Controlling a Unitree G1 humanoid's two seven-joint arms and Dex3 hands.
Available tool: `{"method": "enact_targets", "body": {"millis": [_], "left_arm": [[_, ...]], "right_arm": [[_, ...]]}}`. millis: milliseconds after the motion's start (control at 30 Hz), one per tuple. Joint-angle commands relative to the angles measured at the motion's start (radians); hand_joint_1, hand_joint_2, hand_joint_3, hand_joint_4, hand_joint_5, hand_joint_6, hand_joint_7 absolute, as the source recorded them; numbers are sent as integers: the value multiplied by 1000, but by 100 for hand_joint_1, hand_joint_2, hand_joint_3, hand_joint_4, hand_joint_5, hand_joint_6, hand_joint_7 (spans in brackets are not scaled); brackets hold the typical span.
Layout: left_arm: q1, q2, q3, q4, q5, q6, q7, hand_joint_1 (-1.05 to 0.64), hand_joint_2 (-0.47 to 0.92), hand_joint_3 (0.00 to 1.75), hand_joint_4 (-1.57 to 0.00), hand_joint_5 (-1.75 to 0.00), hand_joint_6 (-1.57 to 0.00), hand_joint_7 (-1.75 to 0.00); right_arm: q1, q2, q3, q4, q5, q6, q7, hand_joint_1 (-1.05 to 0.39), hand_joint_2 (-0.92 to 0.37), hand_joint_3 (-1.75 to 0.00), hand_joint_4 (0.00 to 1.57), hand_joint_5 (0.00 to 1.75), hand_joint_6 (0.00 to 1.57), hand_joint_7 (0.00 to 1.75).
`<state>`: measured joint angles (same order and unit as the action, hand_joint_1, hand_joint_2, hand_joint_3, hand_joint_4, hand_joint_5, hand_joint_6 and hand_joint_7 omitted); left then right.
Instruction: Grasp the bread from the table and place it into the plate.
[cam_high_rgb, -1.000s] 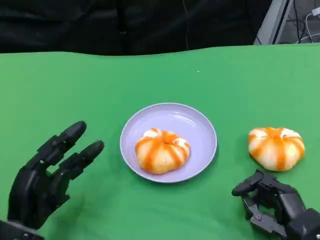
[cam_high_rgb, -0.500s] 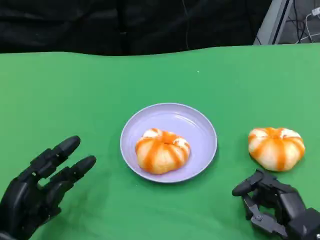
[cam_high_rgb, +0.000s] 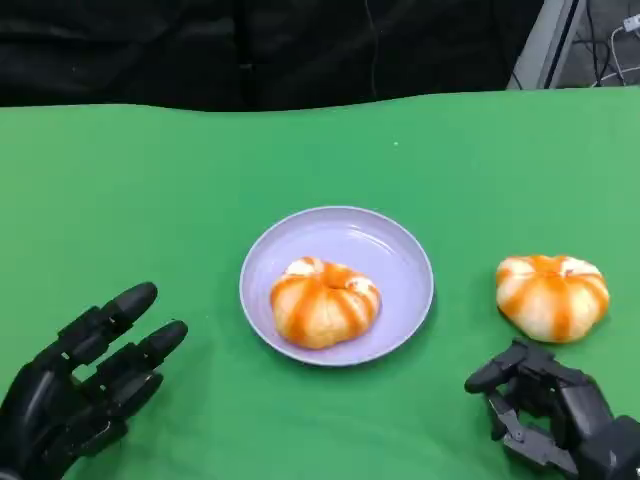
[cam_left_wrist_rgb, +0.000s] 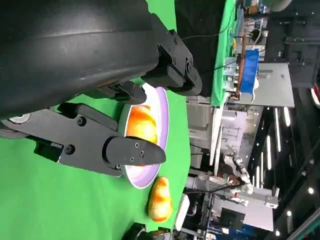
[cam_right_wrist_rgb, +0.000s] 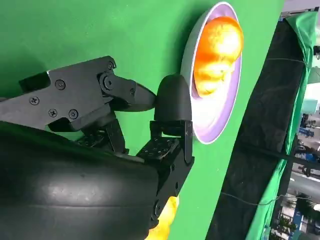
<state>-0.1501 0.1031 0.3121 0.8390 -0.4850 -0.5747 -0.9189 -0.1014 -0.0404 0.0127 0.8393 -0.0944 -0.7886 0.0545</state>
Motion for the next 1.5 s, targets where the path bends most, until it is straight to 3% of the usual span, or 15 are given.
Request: {"method": "enact_targets", "body": {"millis": [33, 133, 500, 567, 633, 700, 1200, 1233, 1267, 1333, 1500], "left_arm": [[-22, 21, 1, 53, 96, -69, 142, 8, 92, 54, -68, -5, -64, -6], [-27, 20, 0, 66, 120, -87, 173, 13, 92, 62, -71, -5, -68, -6], [-28, 22, -1, 73, 141, -102, 199, 14, 92, 63, -73, -3, -70, -3], [-27, 33, -7, 71, 169, -117, 234, 17, 86, 74, -83, -3, -81, -3], [-29, 37, -10, 74, 184, -123, 251, 18, 83, 77, -95, -5, -93, -5], [-30, 35, -13, 75, 190, -128, 261, 18, 83, 78, -99, -5, -96, -5], [-43, 42, -23, 111, 206, -162, 277, 18, 82, 77, -104, -3, -100, -2], [-48, 51, -27, 118, 221, -163, 295, 16, 79, 84, -116, -28, -115, -13], [-51, 63, -33, 120, 245, -165, 324, 11, 66, 101, -118, -84, -125, -51], [-55, 78, -40, 121, 277, -170, 361, 9, 53, 121, -111, -129, -113, -100], [-46, 89, -46, 113, 292, -165, 390, 9, 50, 127, -110, -140, -110, -116]], "right_arm": [[-4, -21, -8, 20, -4, 1, -14, -16, -84, -65, 70, 175, 74, 124], [-6, -21, -8, 24, -7, -2, -17, -17, -84, -65, 70, 175, 74, 124], [-8, -19, -9, 29, 1, -7, -12, -17, -84, -64, 70, 175, 74, 124], [-9, -18, -9, 30, 6, -8, -8, -16, -84, -64, 69, 175, 74, 124], [-9, -20, -9, 33, 4, -10, -8, -16, -84, -65, 69, 175, 74, 124], [-9, -21, -10, 33, 6, -9, -5, -16, -84, -65, 69, 175, 74, 124], [-7, -19, -13, 30, 9, -6, -2, -15, -83, -66, 69, 175, 75, 124], [-5, -20, -12, 26, 6, -4, -4, -15, -83, -66, 69, 175, 74, 124], [-6, -19, -12, 27, 7, -6, -2, -15, -84, -66, 69, 175, 74, 124], [-10, -19, -13, 32, 13, -7, 5, -15, -84, -66, 68, 175, 74, 124], [-9, -19, -12, 28, 9, -4, 1, -15, -83, -66, 68, 175, 74, 124]]}}
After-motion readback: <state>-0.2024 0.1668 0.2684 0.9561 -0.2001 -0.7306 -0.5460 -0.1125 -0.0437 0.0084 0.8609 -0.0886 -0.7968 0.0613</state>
